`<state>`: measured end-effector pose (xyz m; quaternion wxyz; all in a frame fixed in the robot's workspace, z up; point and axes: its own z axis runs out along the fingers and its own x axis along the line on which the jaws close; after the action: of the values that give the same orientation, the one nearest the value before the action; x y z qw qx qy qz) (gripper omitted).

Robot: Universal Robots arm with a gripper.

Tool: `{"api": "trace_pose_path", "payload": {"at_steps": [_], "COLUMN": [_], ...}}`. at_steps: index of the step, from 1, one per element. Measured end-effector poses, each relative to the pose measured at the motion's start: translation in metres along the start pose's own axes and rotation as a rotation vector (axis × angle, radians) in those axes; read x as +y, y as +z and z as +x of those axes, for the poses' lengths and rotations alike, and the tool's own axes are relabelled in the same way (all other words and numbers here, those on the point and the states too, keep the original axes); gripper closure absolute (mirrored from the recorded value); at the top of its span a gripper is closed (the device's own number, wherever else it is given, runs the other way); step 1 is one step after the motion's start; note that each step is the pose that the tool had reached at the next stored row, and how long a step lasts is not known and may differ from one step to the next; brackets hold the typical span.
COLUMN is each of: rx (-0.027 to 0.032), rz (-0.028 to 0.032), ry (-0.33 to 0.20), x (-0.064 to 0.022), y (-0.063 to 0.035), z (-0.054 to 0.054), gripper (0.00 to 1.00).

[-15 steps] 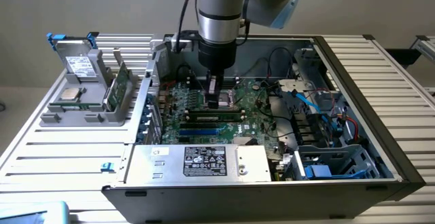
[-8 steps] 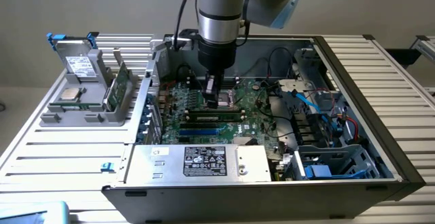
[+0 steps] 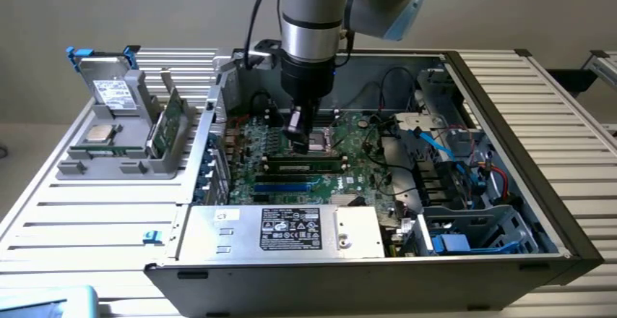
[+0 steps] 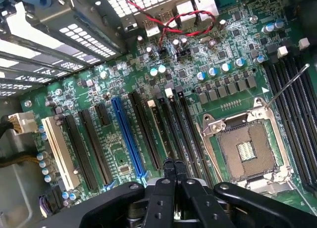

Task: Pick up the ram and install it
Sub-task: 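Press down the ram until it locks into place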

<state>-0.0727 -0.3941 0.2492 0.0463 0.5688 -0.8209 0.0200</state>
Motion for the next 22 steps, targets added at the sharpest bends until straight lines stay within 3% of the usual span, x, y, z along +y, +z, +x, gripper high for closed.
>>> {"api": "trace_pose_path", "payload": {"at_steps": [22], "rx": [-0.0070], "rz": [-0.0253], "ry": [0.288], "x": [0.0000], "y": [0.0000], "z": [0.0000], "gripper": [0.89]}}
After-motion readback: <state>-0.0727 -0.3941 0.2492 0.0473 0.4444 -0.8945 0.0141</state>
